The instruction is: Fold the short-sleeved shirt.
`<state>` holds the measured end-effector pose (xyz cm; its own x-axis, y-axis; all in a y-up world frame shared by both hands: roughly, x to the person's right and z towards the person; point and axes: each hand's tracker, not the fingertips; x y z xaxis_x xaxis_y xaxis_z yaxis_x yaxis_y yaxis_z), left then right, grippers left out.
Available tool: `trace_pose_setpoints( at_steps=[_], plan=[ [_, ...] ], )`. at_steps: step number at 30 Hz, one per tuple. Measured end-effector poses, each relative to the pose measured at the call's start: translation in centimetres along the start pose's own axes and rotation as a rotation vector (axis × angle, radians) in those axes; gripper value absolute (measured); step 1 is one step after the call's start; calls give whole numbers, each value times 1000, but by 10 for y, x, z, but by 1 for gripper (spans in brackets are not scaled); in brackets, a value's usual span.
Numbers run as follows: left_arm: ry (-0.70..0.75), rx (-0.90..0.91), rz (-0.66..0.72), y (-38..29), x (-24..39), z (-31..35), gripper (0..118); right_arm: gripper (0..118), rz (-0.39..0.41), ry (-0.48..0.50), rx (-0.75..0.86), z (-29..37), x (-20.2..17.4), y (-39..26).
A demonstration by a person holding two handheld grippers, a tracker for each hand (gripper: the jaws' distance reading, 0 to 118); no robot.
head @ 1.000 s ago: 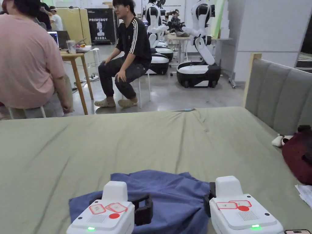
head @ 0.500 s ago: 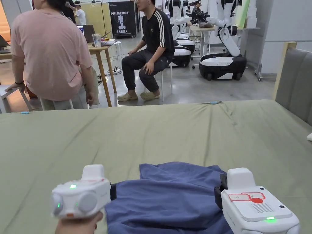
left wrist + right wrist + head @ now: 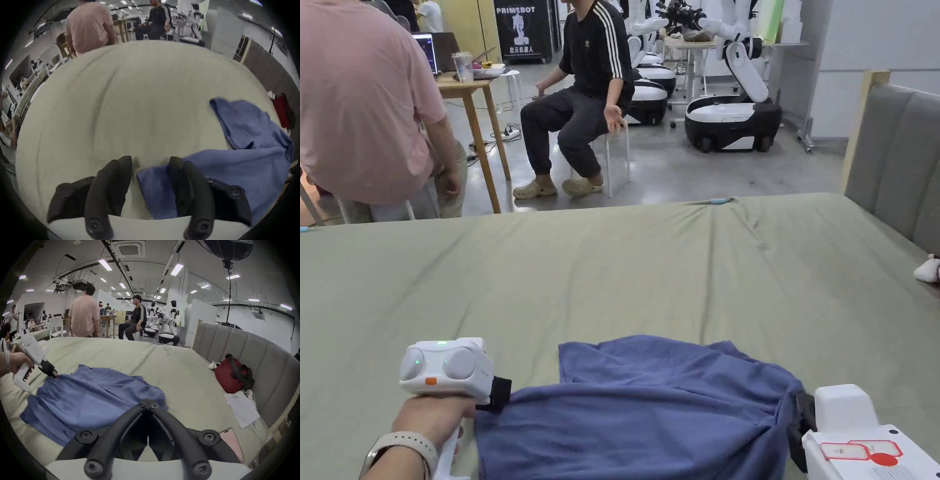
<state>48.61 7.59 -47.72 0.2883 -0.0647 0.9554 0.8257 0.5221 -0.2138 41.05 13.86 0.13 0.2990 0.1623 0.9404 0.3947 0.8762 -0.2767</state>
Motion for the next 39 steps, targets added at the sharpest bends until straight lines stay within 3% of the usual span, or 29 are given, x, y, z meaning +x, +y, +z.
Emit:
trace_pose_setpoints(
  at_steps=[2, 4, 7, 11, 12, 14, 15, 16, 19, 21, 22, 23, 24, 29, 31, 39],
  plan=[
    [1, 3, -43, 1, 10, 7, 36, 0, 4, -25, -25, -3, 22, -9],
    [38, -8, -182, -3, 19, 13, 2, 0, 4, -65, -54, -15, 47, -15],
    [36, -5, -169, -7, 23, 32, 2, 0, 32, -52, -172, -51, 76, -23],
    [39, 123, -198, -7, 23, 74, 2, 5, 84, 73, -272, -108, 87, -28],
    [42, 126, -200, -8, 22, 82, 2, 28, 84, 112, -255, -119, 85, -28],
    [43, 130, -200, -10, 21, 92, 2, 91, 99, 159, -274, -136, 81, -24],
    [39, 135, -200, -9, 18, 94, 2, 115, 98, 154, -276, -145, 77, -21],
    [34, 137, -196, -10, 17, 97, 2, 117, 104, 152, -280, -152, 73, -19],
    [25, 140, -189, -12, 14, 96, 2, 105, 141, 211, -299, -173, 62, -11],
    [30, 131, -195, -16, 15, 94, 2, 77, 136, 292, -336, -185, 57, -11],
    [30, 129, -194, -17, 14, 94, 2, 71, 119, 350, -366, -187, 57, -11],
    [29, 128, -190, -16, 10, 90, 2, 46, 136, 301, -348, -183, 58, -8],
    [25, 134, -186, -17, 8, 91, 2, 8, 142, 303, -344, -176, 60, -4],
    [39, 205, -190, -26, -1, 110, 2, 7, 101, 287, -324, -140, 65, 21],
    [74, 244, -206, -27, -3, 127, 1, 7, 192, 205, -284, -118, 59, 39],
    [255, 391, -261, 1, -50, 229, 2, 7, 180, 24, -81, -36, 51, 163]
  ],
)
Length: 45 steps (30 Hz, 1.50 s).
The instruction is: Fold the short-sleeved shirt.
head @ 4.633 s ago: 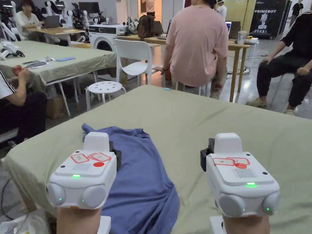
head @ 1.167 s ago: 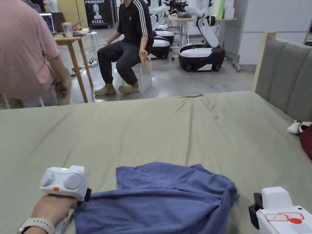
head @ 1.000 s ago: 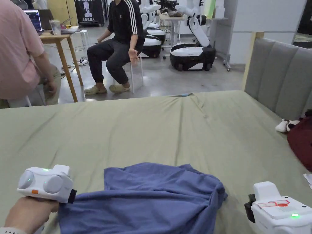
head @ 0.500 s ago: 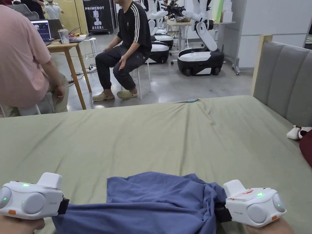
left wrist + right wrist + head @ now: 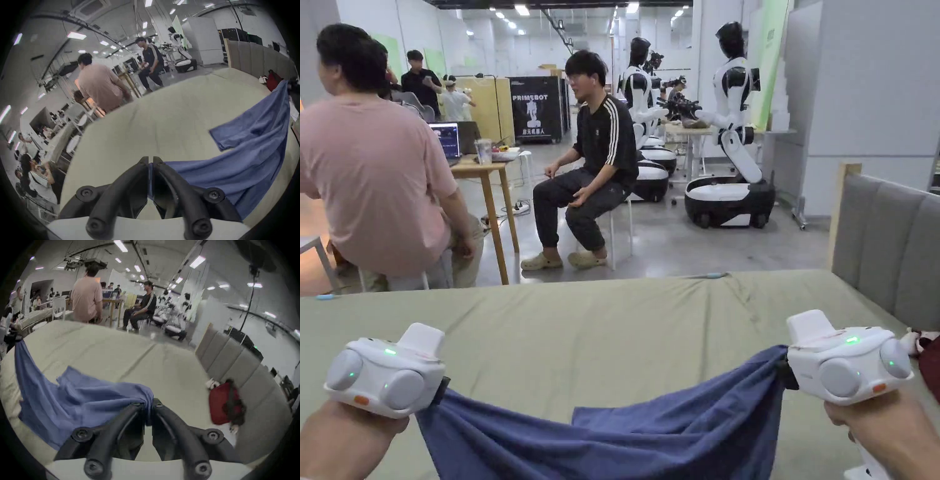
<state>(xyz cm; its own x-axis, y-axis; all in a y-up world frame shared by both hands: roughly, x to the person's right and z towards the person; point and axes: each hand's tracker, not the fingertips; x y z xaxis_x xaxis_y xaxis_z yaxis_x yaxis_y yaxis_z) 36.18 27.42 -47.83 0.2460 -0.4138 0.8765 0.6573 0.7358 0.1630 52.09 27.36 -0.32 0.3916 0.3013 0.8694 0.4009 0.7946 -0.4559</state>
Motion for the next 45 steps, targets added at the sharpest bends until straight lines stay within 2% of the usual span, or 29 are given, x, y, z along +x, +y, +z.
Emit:
trace_pose_setpoints(
  at_steps=[5, 9, 13, 17, 21, 25, 33, 38, 42, 45],
  plan=[
    [180, 104, -8, 40, -56, 33, 2, 7, 114, -184, 128, 34, -1, 71],
    [255, 182, 20, 74, -90, 57, 1, 8, 62, -251, 219, 51, 17, 122],
    [277, 245, 65, 111, -112, 71, 1, 8, 59, -326, 310, 63, 36, 164],
    [279, 312, 127, 152, -128, 69, 1, 8, 12, -354, 371, 63, 52, 199],
    [305, 332, 95, 180, -125, 59, 1, 8, 1, -353, 378, 49, 59, 218],
    [304, 312, 81, 178, -115, 32, 1, 8, 8, -340, 347, 12, 53, 207],
    [248, 146, 77, 105, -62, -62, 1, 8, -27, -303, 214, -86, 26, 108],
    [195, 97, 96, 65, -55, -68, 1, 8, -17, -268, 164, -81, 25, 65],
    [118, 34, 201, 22, -55, -47, 1, 8, -9, -231, 92, -54, 23, 27],
    [82, -18, 242, -24, -42, -26, 1, 8, 73, -206, 22, -32, 10, -15]
  ],
)
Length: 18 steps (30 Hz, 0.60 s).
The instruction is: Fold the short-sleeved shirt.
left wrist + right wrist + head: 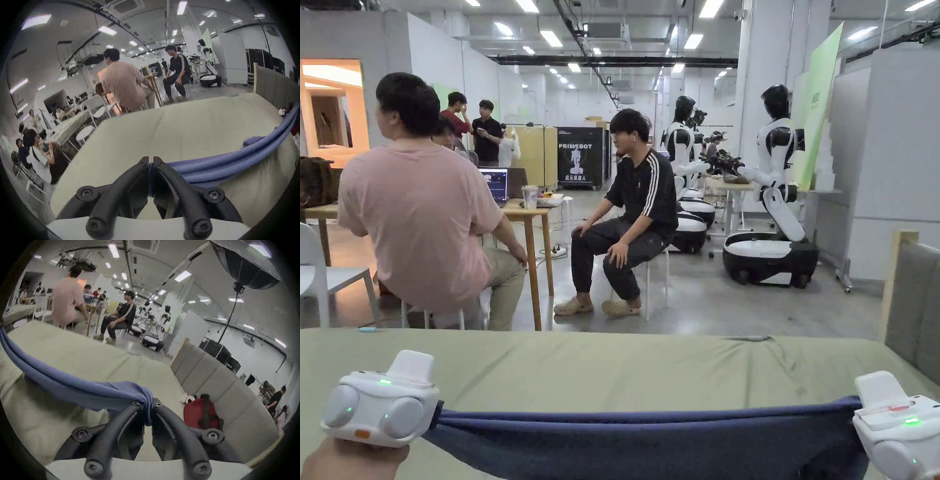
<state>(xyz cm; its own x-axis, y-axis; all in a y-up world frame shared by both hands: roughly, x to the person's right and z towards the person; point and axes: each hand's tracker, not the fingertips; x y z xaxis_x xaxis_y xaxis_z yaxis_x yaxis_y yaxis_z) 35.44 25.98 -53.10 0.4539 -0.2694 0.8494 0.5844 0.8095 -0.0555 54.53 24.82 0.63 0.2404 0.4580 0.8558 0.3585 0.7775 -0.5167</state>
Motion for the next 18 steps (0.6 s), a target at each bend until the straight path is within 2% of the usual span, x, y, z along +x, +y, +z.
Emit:
trace_pose_setpoints(
  at_steps=[2, 4, 7, 11, 12, 13, 14, 15, 16, 18],
  plan=[
    [-11, -44, -13, -37, 2, 8, 1, 8, 42, 21, -30, 16, -12, -30],
    [-19, -93, -42, -78, 6, 17, 1, 8, 39, 64, -88, 27, -22, -62],
    [-39, -190, -49, -138, 9, 24, 1, 8, -21, 122, -173, 40, -40, -111],
    [-99, -249, 101, -190, 2, 31, 2, 8, -116, 172, -298, 48, -56, -162],
    [-135, -241, 139, -194, 0, 34, 11, 13, -139, 191, -308, 50, -58, -169],
    [-157, -233, 148, -195, -1, 37, 33, 30, -126, 216, -285, 53, -58, -168],
    [-148, -215, 124, -191, 1, 43, 67, 66, -95, 208, -274, 59, -63, -163],
    [-152, -153, 104, -183, 4, 52, 102, 106, -65, 209, -249, 65, -67, -152],
    [-168, -109, 93, -174, 8, 60, 116, 118, -74, 226, -194, 74, -69, -140],
    [-180, -26, 67, -149, 26, 77, 115, 115, -153, 257, -52, 96, -78, -104]
  ],
)
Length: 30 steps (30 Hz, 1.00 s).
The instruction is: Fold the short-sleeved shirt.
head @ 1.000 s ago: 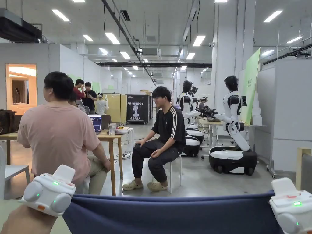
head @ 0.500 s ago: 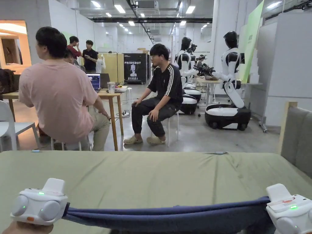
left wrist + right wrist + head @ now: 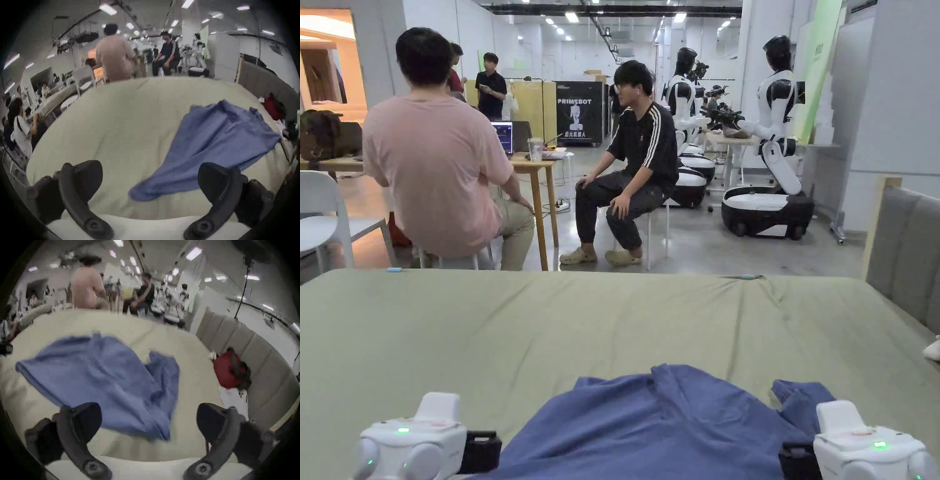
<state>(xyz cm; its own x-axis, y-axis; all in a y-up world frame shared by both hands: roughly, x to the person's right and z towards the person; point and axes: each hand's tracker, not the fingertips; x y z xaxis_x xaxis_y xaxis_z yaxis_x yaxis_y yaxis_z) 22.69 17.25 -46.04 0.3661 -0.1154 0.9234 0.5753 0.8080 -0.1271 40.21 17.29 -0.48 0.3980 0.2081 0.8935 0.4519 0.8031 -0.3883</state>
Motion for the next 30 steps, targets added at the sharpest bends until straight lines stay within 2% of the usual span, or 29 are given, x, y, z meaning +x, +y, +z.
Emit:
trace_pose_setpoints(
  at_steps=[3, 4, 5, 6, 7, 8, 9, 11, 12, 14, 16, 18, 20, 23, 25, 26, 27, 28, 30],
  plan=[
    [1, 72, -28, 25, 43, 16, 109, 116, -12, 88, 90, 21, -42, 40],
    [-20, 68, -23, 29, 55, 18, 102, 115, -9, 117, 102, 25, -56, 48],
    [-58, 54, -15, 35, 69, 20, 88, 106, 2, 128, 78, 28, -74, 55],
    [-103, 34, 4, 38, 77, 23, 60, 79, 17, 156, 54, 29, -87, 59],
    [-145, 11, 28, 42, 83, 25, 32, 42, 30, 185, 39, 29, -97, 63],
    [-157, -6, 50, 44, 87, 26, 9, 11, 42, 189, 41, 30, -106, 65],
    [-136, -15, 49, 46, 86, 18, 0, 2, 53, 166, 40, 30, -114, 64],
    [-139, -26, 35, 49, 81, 19, 0, 1, 41, 180, 22, 24, -115, 63],
    [-154, -39, 17, 51, 72, 18, 0, 1, 25, 230, -13, 21, -116, 63],
    [-120, -81, -11, 54, 48, 16, 0, 1, 33, 216, -10, 21, -119, 62],
    [-53, -142, 46, 57, 8, 6, 0, 0, 43, 219, -9, 21, -116, 61],
    [-57, -232, 129, 52, -34, -2, 0, 0, 31, 230, -21, 17, -117, 59],
    [-66, -327, 149, 39, -64, -12, 0, 0, 12, 253, -39, 14, -116, 57],
    [-28, -428, 199, 12, -87, -24, 0, 0, 46, 251, -53, 9, -123, 52],
    [-38, -414, 251, -3, -91, -35, 4, 0, 49, 250, -55, 6, -124, 51],
    [-63, -419, 294, -9, -90, -41, 16, 0, 46, 252, -59, 4, -123, 51],
    [-100, -429, 329, -13, -88, -47, 43, 0, 46, 253, -63, 4, -124, 51],
    [-151, -447, 344, -16, -83, -53, 59, 0, 51, 256, -69, 2, -123, 51],
    [-174, -425, 327, -19, -70, -64, 80, 0, 60, 250, -76, 0, -121, 50]
  ],
)
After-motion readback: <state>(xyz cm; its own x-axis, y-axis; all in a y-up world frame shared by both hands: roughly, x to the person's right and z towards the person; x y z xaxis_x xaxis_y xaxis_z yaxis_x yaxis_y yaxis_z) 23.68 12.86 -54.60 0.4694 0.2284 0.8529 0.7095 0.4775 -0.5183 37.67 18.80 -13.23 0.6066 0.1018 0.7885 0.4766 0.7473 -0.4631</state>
